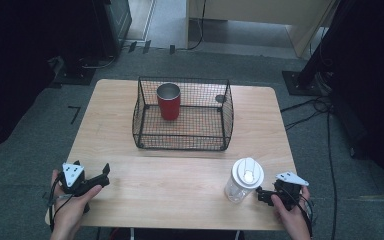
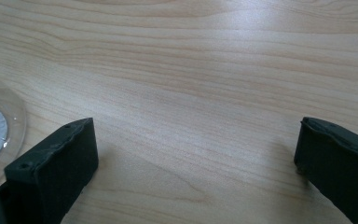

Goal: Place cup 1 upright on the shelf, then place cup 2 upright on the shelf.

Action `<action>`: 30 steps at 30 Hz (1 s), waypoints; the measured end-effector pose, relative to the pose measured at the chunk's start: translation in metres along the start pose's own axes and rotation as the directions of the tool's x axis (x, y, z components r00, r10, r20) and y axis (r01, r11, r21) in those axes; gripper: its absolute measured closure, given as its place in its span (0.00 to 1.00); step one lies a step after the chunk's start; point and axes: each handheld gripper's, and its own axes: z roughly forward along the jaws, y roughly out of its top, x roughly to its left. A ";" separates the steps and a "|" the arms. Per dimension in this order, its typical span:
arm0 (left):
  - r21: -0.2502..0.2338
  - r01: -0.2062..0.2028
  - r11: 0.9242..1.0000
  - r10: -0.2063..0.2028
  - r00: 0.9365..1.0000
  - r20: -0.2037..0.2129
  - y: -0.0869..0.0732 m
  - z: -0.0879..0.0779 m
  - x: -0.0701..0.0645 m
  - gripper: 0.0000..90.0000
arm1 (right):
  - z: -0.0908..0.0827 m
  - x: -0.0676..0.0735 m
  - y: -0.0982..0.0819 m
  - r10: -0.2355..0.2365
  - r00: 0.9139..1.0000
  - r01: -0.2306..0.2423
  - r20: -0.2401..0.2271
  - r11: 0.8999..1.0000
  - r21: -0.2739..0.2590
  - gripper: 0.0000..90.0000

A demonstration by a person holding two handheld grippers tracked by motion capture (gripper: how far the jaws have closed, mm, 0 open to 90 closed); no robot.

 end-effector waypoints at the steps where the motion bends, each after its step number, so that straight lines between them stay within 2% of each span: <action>1: 0.012 0.001 1.000 -0.001 1.000 -0.007 -0.001 0.001 0.002 0.00 | 0.000 0.000 0.000 0.000 1.000 0.000 0.000 1.000 0.000 0.00; 2: 0.014 0.012 1.000 -0.012 1.000 -0.008 -0.001 0.001 0.003 0.00 | 0.000 0.000 0.000 0.000 1.000 0.000 0.000 1.000 0.000 0.00; 11: 0.048 -0.002 0.999 0.002 1.000 0.002 -0.001 0.001 0.006 0.00 | 0.000 0.000 0.000 0.000 1.000 0.000 -0.001 1.000 0.000 0.00; 13: 0.060 -0.008 0.998 0.008 1.000 0.005 -0.001 0.002 0.006 0.00 | -0.001 -0.001 -0.001 -0.004 1.000 0.004 -0.014 1.000 -0.002 0.00; 14: 0.063 -0.005 0.998 0.005 1.000 0.004 -0.001 0.002 0.006 0.00 | -0.003 -0.002 -0.002 0.012 0.999 -0.012 -0.037 1.000 -0.010 0.00; 18: 0.078 -0.008 0.997 0.007 1.000 0.009 0.000 0.003 0.006 0.00 | -0.012 -0.008 -0.005 0.036 0.997 -0.037 -0.067 0.999 -0.013 0.00; 22: 0.101 -0.008 0.995 0.007 1.000 0.007 0.000 0.005 0.005 0.00 | -0.026 -0.009 -0.005 0.014 0.995 -0.021 -0.096 0.998 -0.064 0.00; 24: 0.123 -0.002 0.992 -0.002 1.000 0.025 0.000 0.006 0.004 0.00 | -0.033 -0.008 -0.004 0.002 0.994 -0.012 -0.105 0.996 -0.089 0.00; 30: 0.169 -0.003 0.986 -0.001 1.000 0.023 0.002 0.011 0.003 0.00 | -0.046 0.001 -0.002 -0.045 0.993 0.032 -0.106 0.992 -0.120 0.00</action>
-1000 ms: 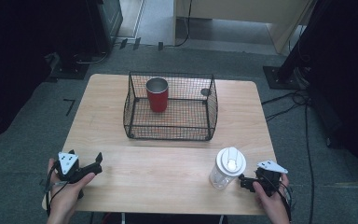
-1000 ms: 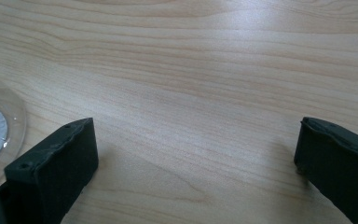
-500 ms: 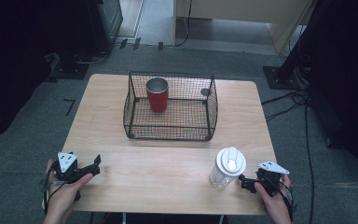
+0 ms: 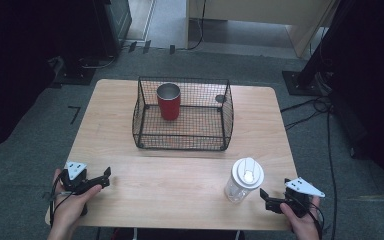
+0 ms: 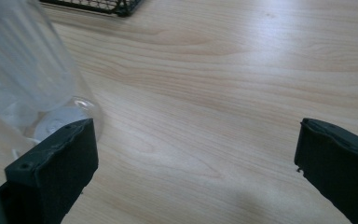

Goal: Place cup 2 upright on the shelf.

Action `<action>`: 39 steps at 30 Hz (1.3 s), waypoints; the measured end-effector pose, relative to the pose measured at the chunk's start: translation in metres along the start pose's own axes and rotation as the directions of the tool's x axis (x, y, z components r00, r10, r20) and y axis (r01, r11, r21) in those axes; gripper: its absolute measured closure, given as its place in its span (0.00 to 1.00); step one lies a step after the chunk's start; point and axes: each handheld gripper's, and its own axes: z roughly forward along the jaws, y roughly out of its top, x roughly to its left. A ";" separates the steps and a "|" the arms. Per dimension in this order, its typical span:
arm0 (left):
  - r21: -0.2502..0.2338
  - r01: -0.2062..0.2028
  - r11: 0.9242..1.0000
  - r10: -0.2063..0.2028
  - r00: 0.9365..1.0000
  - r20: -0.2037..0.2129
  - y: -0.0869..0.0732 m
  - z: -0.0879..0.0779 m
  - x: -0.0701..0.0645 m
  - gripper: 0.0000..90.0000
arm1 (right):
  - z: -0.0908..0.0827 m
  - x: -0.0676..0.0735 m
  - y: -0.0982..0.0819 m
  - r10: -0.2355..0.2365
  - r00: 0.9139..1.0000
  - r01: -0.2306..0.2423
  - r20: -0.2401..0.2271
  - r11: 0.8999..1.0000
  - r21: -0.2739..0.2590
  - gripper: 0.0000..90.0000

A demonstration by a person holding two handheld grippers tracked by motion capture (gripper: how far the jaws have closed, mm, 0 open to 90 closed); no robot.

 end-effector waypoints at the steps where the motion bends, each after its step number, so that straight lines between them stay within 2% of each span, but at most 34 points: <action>1: 0.011 -0.001 1.000 0.001 1.000 -0.001 0.000 0.001 0.000 0.00 | -0.001 0.002 0.001 -0.009 1.000 0.009 -0.004 1.000 -0.004 0.00; 7: 0.084 -0.039 0.996 0.039 0.999 -0.003 0.003 0.008 -0.004 0.00 | -0.009 0.013 0.003 -0.053 0.998 0.052 -0.044 0.998 -0.019 0.00; 11: 0.176 -0.060 0.983 0.063 0.998 -0.009 0.005 0.016 -0.006 0.00 | -0.013 0.021 0.005 -0.084 0.994 0.082 -0.075 0.996 -0.030 0.00; 27: 0.175 -0.051 0.983 0.056 0.998 -0.020 0.006 0.018 -0.008 0.00 | -0.018 0.039 0.012 -0.111 0.985 0.104 -0.133 0.993 -0.061 0.00; 39: 0.176 -0.050 0.983 0.055 0.998 -0.021 0.006 0.018 -0.008 0.00 | -0.016 0.053 0.020 -0.107 0.979 0.089 -0.171 0.990 -0.108 0.00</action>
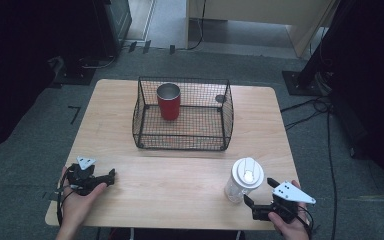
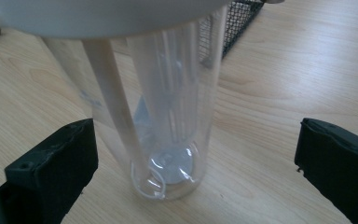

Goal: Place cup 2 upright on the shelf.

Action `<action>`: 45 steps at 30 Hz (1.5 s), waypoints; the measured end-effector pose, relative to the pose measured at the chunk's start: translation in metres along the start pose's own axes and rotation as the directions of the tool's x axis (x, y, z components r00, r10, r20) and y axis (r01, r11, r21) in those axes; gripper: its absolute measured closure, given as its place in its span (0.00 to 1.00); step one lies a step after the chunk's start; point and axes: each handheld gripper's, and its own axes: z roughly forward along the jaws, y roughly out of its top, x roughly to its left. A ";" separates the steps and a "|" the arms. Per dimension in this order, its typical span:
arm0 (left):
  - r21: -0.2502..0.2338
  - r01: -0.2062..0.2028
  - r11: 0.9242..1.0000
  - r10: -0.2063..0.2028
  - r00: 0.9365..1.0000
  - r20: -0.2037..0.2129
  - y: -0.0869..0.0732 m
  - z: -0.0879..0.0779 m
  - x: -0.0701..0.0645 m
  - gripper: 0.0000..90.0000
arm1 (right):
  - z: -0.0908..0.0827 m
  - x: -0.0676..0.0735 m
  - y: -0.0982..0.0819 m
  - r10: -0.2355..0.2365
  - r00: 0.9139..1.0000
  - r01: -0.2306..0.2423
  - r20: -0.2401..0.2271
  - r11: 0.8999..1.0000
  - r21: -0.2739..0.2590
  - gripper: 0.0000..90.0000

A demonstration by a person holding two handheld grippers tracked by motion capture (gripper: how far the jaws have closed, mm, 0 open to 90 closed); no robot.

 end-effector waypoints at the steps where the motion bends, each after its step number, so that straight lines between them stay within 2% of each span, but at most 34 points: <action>1: 0.000 0.000 1.000 0.000 1.000 0.000 0.000 0.000 0.000 0.00 | 0.001 0.001 0.001 0.000 1.000 0.000 -0.002 1.000 -0.002 0.00; 8: 0.000 0.000 1.000 0.000 1.000 0.000 0.000 0.000 0.000 0.00 | 0.007 0.009 0.005 0.009 1.000 -0.009 -0.014 1.000 -0.017 0.00; 14: 0.000 0.000 1.000 0.000 1.000 0.000 0.000 0.000 0.000 0.00 | 0.011 0.016 0.012 0.008 1.000 -0.007 0.013 0.999 -0.038 0.00; 24: -0.001 0.000 1.000 0.000 1.000 0.000 0.000 0.000 0.000 0.00 | 0.021 0.024 0.022 0.016 1.000 -0.015 0.024 0.999 -0.045 0.00; 28: -0.001 0.000 1.000 0.000 1.000 0.000 0.000 0.000 0.000 0.00 | 0.024 0.030 0.026 0.043 0.997 -0.038 0.060 0.997 -0.072 0.06; 33: -0.001 0.000 1.000 0.000 1.000 0.000 0.000 0.000 0.000 0.00 | 0.028 0.035 0.029 0.057 0.995 -0.050 0.084 0.995 -0.086 0.07; 36: -0.001 0.000 1.000 0.000 1.000 0.000 0.000 0.000 0.000 0.00 | 0.029 0.037 0.030 0.056 0.994 -0.048 0.089 0.995 -0.092 0.12; 39: -0.001 0.000 1.000 0.000 1.000 0.000 0.000 0.000 0.000 0.00 | 0.029 0.040 0.029 0.024 0.993 -0.013 0.117 0.995 -0.098 0.18; 43: -0.001 0.000 1.000 0.000 1.000 0.000 0.000 0.000 0.000 0.00 | 0.029 0.043 0.028 0.034 0.992 -0.021 0.122 0.994 -0.109 0.18; 45: -0.001 0.000 1.000 0.000 1.000 0.000 0.000 0.000 0.000 0.00 | 0.030 0.044 0.028 0.018 0.991 -0.002 0.129 0.993 -0.116 0.18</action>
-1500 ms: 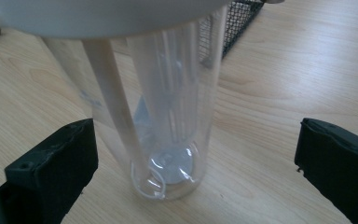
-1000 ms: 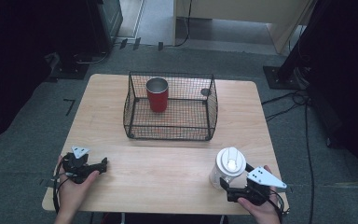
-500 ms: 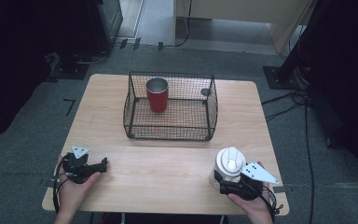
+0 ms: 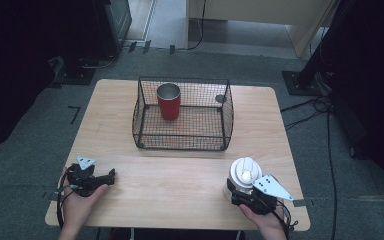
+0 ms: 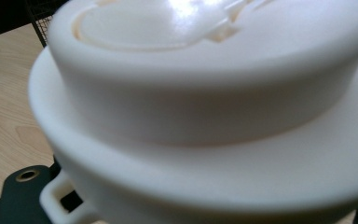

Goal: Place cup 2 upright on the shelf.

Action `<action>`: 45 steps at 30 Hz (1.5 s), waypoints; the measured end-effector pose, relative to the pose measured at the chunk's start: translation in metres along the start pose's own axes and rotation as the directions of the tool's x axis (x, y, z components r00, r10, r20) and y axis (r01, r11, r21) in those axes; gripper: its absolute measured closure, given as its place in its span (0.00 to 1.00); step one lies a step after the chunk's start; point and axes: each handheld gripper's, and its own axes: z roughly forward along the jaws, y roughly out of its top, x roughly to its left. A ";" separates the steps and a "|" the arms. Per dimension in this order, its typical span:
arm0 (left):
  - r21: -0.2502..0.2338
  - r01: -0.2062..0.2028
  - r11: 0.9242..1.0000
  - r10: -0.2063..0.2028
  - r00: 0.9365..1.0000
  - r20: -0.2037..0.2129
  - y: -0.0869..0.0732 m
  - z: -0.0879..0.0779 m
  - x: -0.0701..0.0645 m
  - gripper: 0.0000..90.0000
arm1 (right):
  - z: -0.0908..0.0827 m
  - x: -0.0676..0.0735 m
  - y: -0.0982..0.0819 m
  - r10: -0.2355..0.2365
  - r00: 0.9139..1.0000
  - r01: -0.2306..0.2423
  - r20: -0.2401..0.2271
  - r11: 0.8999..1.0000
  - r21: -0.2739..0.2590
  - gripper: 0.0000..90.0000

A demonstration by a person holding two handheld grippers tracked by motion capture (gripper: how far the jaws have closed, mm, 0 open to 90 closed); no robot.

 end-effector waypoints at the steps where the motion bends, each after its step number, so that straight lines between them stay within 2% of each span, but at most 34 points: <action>1: 0.000 0.000 1.000 0.000 1.000 0.000 0.000 0.000 0.000 0.00 | 0.000 0.001 0.000 -0.002 1.000 0.002 0.004 1.000 -0.002 0.18; 11: 0.000 0.000 1.000 0.000 1.000 0.000 0.000 0.000 0.000 0.00 | -0.007 0.008 0.008 0.003 1.000 -0.003 0.000 0.998 -0.067 0.18; 24: 0.000 0.000 1.000 0.000 1.000 0.000 0.000 0.000 0.000 0.00 | -0.013 0.015 0.022 -0.006 1.000 0.002 -0.025 0.987 -0.161 0.18; 33: 0.000 0.000 1.000 0.000 1.000 0.000 0.000 0.000 0.000 0.00 | -0.015 0.022 0.034 -0.019 0.999 0.010 -0.039 0.973 -0.232 0.18; 38: 0.000 0.000 1.000 0.000 1.000 0.000 0.000 0.000 0.000 0.00 | -0.012 0.025 0.042 -0.009 0.999 -0.003 -0.045 0.966 -0.257 0.18; 45: 0.000 0.000 1.000 0.000 1.000 0.000 0.000 0.000 0.000 0.00 | -0.006 0.032 0.056 -0.027 0.998 0.012 -0.048 0.959 -0.283 0.18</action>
